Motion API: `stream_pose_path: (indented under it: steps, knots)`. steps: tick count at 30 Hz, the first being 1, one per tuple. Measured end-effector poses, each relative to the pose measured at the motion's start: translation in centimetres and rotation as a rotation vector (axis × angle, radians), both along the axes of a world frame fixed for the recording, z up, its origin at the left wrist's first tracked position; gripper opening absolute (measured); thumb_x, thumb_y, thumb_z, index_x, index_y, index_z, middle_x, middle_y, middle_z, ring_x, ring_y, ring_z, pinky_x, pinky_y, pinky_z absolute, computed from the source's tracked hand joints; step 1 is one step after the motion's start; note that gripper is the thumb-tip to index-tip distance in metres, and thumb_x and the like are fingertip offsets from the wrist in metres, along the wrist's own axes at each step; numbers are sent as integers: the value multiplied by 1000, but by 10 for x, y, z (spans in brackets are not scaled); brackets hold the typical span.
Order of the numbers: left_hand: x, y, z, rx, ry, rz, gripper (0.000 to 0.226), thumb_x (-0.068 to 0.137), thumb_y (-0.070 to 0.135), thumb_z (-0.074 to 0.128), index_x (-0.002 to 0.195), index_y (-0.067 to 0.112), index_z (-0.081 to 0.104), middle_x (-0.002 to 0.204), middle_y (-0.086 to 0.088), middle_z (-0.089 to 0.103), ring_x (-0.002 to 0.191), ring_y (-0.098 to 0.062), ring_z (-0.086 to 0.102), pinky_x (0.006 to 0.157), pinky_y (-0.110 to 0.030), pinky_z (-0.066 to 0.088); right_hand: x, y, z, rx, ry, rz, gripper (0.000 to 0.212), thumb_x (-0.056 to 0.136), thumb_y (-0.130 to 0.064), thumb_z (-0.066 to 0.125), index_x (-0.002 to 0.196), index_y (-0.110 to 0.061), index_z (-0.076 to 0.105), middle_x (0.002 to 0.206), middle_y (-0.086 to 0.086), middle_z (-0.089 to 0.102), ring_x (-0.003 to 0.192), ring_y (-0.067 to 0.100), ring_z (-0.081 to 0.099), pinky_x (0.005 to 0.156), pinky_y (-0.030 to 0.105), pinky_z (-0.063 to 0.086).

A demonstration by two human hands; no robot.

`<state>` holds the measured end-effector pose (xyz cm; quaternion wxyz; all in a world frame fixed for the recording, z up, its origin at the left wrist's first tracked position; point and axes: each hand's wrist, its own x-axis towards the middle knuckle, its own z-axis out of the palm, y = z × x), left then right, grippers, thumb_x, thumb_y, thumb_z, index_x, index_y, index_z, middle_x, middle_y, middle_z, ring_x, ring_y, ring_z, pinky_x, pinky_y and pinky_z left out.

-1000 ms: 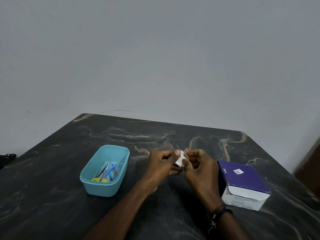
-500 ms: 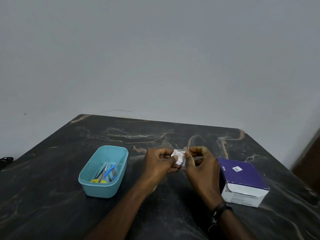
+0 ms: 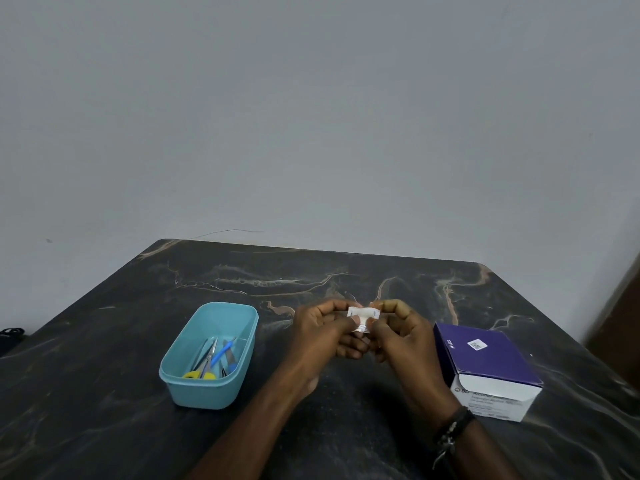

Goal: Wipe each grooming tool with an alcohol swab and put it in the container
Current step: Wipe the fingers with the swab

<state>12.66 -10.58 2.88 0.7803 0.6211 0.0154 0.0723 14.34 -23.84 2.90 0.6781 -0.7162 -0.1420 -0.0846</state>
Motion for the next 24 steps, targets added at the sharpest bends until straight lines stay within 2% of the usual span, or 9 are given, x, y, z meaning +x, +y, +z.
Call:
stream_pose_path:
  steps: [5,9,13,15,17,20,24]
  knots:
    - [-2,2,1,-69,2,-87,15,87,-2,60,90,4,72,75,-22,69,62,-26,65,58,-33,56,1,-1,0,55,1,21,18,88,3,55,82,-10,65,67,8,67,54,11,56,46,23,43]
    - [-1,2,2,-123,18,-113,23,87,-8,51,90,0,72,79,-26,67,63,-27,66,59,-34,56,2,0,0,67,-6,-10,26,87,7,53,75,-12,65,64,5,66,54,11,56,45,22,43]
    - [0,3,1,-171,7,-114,20,90,5,54,93,-3,72,81,-26,67,66,-28,68,66,-37,58,-1,0,1,30,-45,-29,29,88,5,56,73,-17,68,69,3,70,58,7,60,48,19,46]
    - [0,2,1,-117,-9,-74,17,89,10,63,96,-2,71,81,-23,70,67,-26,69,65,-37,59,-2,0,2,8,-51,-32,30,89,4,57,73,-19,70,72,0,71,60,5,62,50,16,46]
    - [0,0,0,-75,-20,-2,14,85,4,68,98,2,71,82,-21,71,66,-23,68,63,-35,60,-2,1,2,5,-22,-31,36,87,7,55,73,-20,73,70,0,72,59,5,62,50,16,45]
    - [5,-1,-2,-60,-31,133,28,82,-7,67,104,10,68,87,-18,74,64,-21,68,60,-33,60,-2,2,2,-31,-5,-26,43,82,12,54,73,-23,76,75,2,75,61,15,62,51,20,45]
    - [8,2,-4,-48,-51,249,26,81,-8,68,103,6,67,85,-17,74,63,-21,69,59,-31,60,-3,4,1,-143,-36,-18,28,87,2,60,80,-21,76,80,-5,76,71,11,70,59,17,51]
